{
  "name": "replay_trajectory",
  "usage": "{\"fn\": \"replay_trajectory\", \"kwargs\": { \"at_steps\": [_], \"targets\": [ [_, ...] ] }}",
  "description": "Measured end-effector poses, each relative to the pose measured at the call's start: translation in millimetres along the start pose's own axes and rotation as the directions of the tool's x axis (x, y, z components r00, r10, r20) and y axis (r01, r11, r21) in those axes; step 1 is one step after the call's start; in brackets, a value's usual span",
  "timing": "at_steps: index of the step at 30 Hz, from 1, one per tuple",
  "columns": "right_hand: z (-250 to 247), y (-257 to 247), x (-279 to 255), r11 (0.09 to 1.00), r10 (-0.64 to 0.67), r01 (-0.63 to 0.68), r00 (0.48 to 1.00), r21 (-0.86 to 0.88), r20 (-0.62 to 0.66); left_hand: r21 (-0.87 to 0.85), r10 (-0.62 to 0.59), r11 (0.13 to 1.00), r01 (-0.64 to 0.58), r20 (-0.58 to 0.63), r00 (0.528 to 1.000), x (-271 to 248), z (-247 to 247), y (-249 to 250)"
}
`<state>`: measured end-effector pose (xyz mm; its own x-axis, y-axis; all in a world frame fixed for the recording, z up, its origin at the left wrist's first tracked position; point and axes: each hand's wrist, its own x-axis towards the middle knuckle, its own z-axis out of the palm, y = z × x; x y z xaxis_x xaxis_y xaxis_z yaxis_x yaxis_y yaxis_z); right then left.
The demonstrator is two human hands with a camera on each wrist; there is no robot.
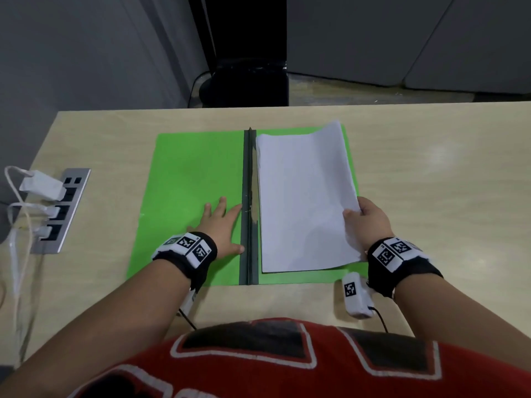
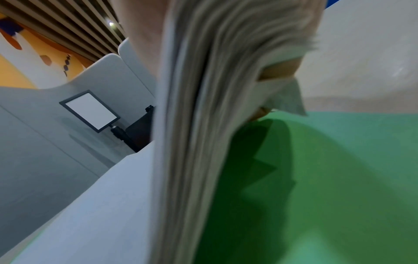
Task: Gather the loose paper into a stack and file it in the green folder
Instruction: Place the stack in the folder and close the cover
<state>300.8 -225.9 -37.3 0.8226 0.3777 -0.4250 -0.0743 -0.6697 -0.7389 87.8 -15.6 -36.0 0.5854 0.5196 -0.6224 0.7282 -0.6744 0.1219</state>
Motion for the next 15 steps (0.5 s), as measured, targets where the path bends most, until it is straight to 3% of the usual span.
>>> {"fn": "replay_trajectory", "kwargs": {
  "at_steps": [15],
  "targets": [
    [8.0,-0.8,-2.4,0.993,-0.046,0.049,0.999,-0.104,0.027,0.006,0.011,1.0,-0.011,-0.014,1.0,0.4,1.8,-9.2]
  ]
}}
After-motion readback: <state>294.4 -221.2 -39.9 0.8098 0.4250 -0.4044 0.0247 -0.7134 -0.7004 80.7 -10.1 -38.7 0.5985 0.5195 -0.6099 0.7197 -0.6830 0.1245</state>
